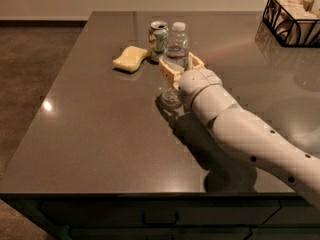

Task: Place water bottle upright

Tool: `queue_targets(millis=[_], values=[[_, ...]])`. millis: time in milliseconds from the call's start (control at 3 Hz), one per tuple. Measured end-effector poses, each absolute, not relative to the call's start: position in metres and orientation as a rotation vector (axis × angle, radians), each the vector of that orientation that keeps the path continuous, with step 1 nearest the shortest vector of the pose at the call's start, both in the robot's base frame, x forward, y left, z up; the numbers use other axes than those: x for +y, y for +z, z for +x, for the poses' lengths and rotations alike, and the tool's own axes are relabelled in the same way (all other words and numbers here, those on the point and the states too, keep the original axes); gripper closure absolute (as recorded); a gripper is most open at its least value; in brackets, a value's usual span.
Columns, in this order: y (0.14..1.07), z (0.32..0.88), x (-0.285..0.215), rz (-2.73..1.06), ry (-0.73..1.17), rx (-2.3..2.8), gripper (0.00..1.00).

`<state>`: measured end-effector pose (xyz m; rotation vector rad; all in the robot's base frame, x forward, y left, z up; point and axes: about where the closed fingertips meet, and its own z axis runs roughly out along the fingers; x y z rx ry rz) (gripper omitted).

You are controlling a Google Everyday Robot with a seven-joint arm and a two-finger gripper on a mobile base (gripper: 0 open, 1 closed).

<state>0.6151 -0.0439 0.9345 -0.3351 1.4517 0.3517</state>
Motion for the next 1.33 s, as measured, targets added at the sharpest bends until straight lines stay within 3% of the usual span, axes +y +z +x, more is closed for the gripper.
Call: queue_targets(millis=[1000,1333], values=[[0.9268,0.614,-0.0442,-0.331,0.286,1.432,0.13],[0.9276,0.614,-0.0431,-0.332,0.287,1.43,0.0]])
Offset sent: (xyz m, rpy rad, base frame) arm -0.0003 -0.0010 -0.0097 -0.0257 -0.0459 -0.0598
